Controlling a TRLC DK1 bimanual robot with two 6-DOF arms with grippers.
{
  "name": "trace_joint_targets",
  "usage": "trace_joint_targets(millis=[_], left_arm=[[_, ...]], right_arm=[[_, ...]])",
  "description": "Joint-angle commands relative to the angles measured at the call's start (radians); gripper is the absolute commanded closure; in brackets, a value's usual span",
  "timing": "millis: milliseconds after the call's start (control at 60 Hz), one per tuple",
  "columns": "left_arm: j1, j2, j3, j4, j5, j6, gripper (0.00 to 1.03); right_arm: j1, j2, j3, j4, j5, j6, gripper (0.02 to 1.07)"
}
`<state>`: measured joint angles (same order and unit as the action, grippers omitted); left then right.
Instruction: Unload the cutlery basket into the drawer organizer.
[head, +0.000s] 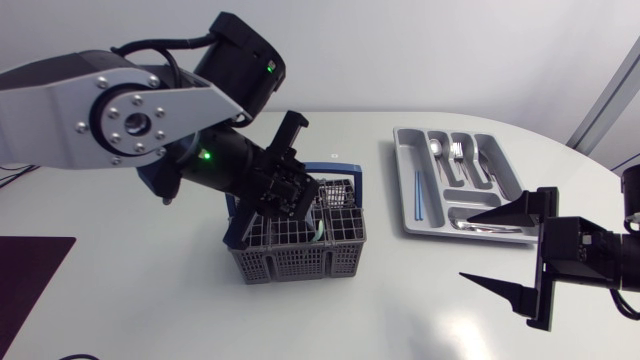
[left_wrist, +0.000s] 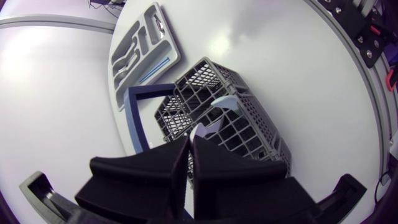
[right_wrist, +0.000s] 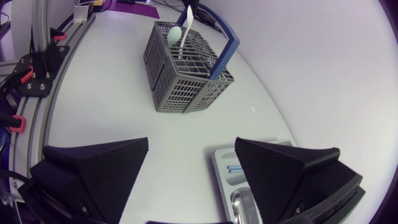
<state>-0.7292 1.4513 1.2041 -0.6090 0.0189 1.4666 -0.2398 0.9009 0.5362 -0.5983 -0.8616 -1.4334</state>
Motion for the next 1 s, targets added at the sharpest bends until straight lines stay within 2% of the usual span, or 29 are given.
trace_joint_targets(millis=[0,417,667,883,983], left_arm=[[-0.003,-0.039,0.038,-0.021,-0.007,0.008,1.00],[-0.038,-0.140,0.035,-0.083,-0.017,-0.023,1.00],[-0.072,-0.197,0.058,-0.087,-0.043,-0.097,1.00],[-0.105,-0.184,0.150,-0.106,-0.079,-0.381,1.00],[-0.150,-0.158,0.187,-0.110,-0.112,-0.558,1.00]], right_arm=[[0.014,-0.025,-0.033,0.005,0.001,0.037,0.07],[0.117,-0.148,-0.059,0.015,0.044,0.156,0.07],[0.137,-0.258,-0.097,0.104,0.050,0.286,0.07],[0.194,-0.365,-0.124,0.246,0.087,0.531,0.07],[0.283,-0.399,-0.134,0.298,0.191,0.637,0.07]])
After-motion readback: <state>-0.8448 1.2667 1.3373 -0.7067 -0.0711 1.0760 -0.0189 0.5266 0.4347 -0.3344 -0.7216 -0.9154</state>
